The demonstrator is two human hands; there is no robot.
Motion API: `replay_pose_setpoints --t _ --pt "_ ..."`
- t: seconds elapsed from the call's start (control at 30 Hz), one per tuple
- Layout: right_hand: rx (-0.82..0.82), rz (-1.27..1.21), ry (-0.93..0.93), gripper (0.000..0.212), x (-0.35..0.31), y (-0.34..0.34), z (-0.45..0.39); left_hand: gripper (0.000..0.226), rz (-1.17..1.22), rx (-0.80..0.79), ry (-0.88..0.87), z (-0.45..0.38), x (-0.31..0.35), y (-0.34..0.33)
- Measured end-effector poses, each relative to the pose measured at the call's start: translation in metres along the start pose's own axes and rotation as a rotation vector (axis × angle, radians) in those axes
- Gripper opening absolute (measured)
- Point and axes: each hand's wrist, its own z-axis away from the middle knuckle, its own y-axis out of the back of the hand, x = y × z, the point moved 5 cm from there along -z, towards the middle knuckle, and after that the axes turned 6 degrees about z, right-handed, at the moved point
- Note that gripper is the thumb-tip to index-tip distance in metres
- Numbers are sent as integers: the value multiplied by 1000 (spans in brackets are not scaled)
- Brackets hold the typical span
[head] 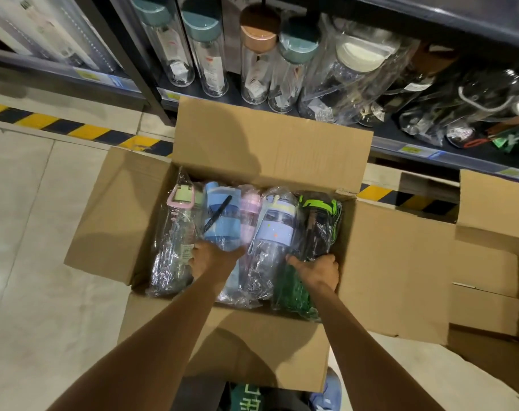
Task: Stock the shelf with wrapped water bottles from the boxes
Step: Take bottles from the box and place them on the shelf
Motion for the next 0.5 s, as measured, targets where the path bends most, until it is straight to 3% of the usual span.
replay_pose_setpoints --t 0.27,0.4,0.43,0.5 --pt "-65 -202 -92 112 4 6 5 91 144 -22 -16 14 -1 11" --pt "-99 -296 -75 119 -1 15 30 44 196 -80 -120 40 12 25" --pt "-101 -324 -45 121 0 20 35 46 219 -115 -145 49 19 31" --pt "-98 -408 -1 105 0 39 54 47 263 -186 -163 69 33 45"
